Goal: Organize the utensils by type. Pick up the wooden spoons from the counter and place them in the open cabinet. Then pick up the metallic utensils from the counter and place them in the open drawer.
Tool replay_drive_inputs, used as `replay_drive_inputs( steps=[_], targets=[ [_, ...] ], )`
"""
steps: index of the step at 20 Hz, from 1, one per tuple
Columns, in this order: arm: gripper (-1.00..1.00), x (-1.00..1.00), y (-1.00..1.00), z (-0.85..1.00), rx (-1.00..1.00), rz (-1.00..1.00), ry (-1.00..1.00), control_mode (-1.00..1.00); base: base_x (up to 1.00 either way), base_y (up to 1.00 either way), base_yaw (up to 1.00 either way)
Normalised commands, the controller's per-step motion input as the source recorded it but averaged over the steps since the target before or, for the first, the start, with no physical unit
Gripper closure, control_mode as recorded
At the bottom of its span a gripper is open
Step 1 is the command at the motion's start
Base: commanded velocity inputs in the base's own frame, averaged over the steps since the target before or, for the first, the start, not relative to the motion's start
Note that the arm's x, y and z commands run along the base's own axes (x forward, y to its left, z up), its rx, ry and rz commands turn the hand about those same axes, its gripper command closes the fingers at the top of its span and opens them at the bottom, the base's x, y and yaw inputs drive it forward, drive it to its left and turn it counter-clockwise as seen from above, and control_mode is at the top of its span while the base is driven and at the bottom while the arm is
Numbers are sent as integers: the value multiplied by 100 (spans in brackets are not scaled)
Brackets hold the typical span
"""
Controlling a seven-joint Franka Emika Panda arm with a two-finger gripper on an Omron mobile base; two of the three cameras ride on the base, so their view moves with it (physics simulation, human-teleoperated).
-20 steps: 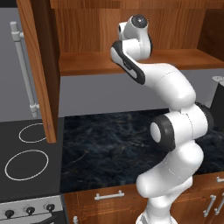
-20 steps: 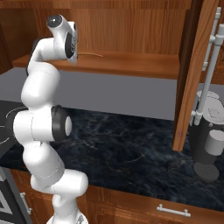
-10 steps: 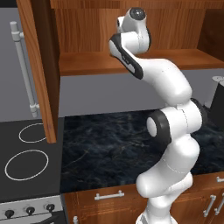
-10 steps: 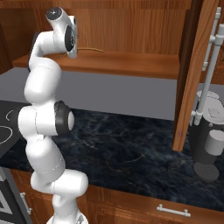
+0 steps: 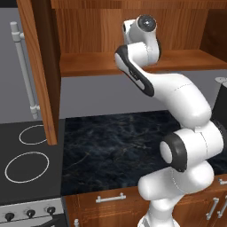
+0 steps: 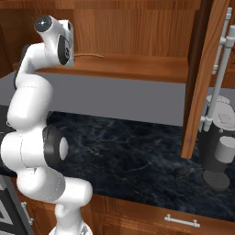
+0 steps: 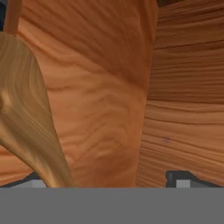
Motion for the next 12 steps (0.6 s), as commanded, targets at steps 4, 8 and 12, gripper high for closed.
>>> replay_drive_inputs(
  steps=[4,8,12],
  targets=[
    [-100,-6,-6,-10,0,0,-1,-100,0,0,0],
    [-100,40,-4,2,0,0,1,-100,0,0,0],
    [-100,58,-1,15,0,0,13,-100,0,0,0]
  ],
)
